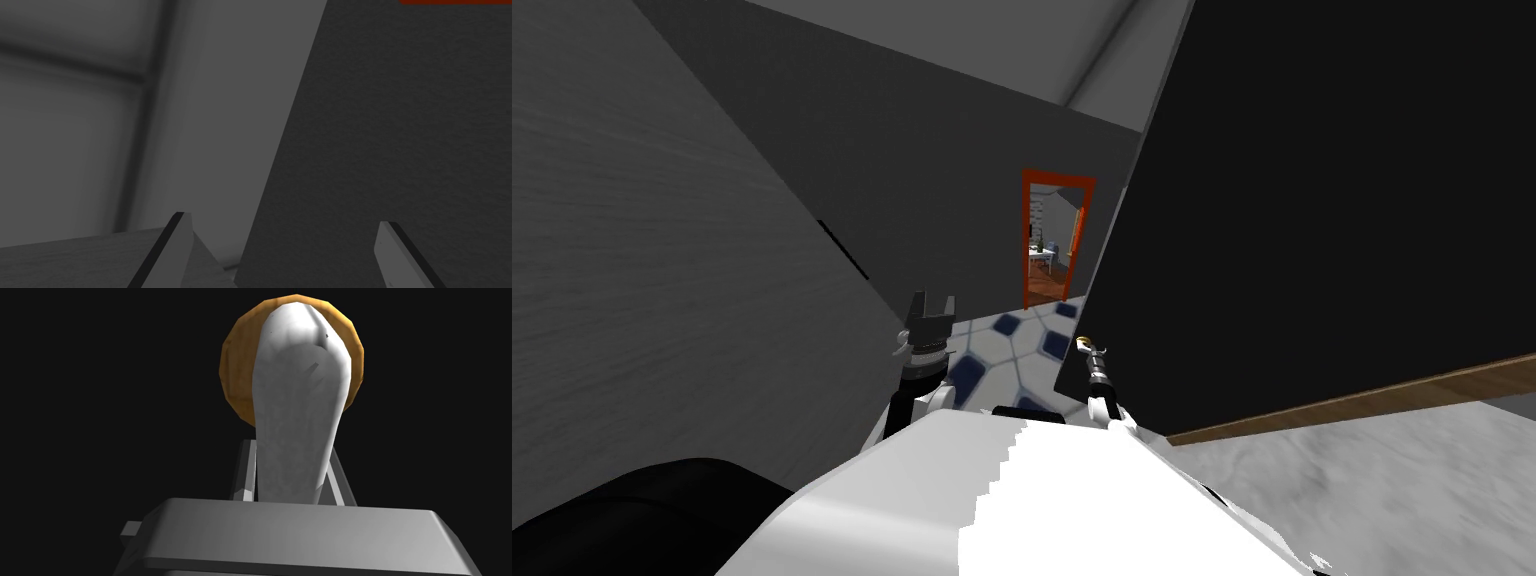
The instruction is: Push the door open
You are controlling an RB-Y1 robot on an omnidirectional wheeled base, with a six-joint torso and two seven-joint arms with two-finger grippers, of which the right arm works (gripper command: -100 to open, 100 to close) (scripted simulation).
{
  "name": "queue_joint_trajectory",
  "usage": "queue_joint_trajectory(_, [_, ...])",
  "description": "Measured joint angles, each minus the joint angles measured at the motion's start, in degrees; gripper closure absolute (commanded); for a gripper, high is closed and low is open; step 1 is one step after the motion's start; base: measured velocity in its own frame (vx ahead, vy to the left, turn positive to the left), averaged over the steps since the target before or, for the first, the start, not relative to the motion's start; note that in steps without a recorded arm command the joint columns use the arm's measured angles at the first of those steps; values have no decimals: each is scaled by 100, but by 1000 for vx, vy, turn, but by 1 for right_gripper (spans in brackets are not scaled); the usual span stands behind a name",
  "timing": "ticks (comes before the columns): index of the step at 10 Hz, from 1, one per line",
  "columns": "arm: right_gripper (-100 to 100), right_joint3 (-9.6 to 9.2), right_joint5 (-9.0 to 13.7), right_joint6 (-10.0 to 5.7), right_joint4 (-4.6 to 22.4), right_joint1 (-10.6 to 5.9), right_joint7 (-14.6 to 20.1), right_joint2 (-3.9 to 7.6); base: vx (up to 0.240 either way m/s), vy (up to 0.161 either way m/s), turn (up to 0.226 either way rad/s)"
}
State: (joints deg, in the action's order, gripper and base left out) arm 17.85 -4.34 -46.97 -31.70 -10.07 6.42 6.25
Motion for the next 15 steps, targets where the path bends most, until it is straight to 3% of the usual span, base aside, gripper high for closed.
queue_joint_trajectory(3, [100, 143, 87, 27, -58, 50, -78, -9, 197, 33, -45])
queue_joint_trajectory(4, [100, 176, 107, 103, -256, 161, -83, -27, 130, 23, -47])
queue_joint_trajectory(6, [100, 265, 165, 36, -80, 76, -111, 22, 184, 24, -49])
queue_joint_trajectory(7, [100, 306, 191, 113, -222, 169, -123, -2, 150, 29, -19])
queue_joint_trajectory(8, [100, 357, 222, 64, -79, 89, -141, 44, 149, 21, -35])
queue_joint_trajectory(9, [100, 406, 249, 96, -228, 175, -174, 4, 126, 30, -46])
queue_joint_trajectory(12, [100, 561, 346, 92, -162, 168, -244, 34, 195, 48, -66])
queue_joint_trajectory(13, [100, 664, 408, -106, 282, -26, -286, 131, 162, 35, -51])
queue_joint_trajectory(14, [100, 692, 422, -51, 73, 80, -299, 107, 172, 25, -47])
queue_joint_trajectory(15, [100, 751, 461, 20, 31, 78, -309, 129, 241, 40, -93])
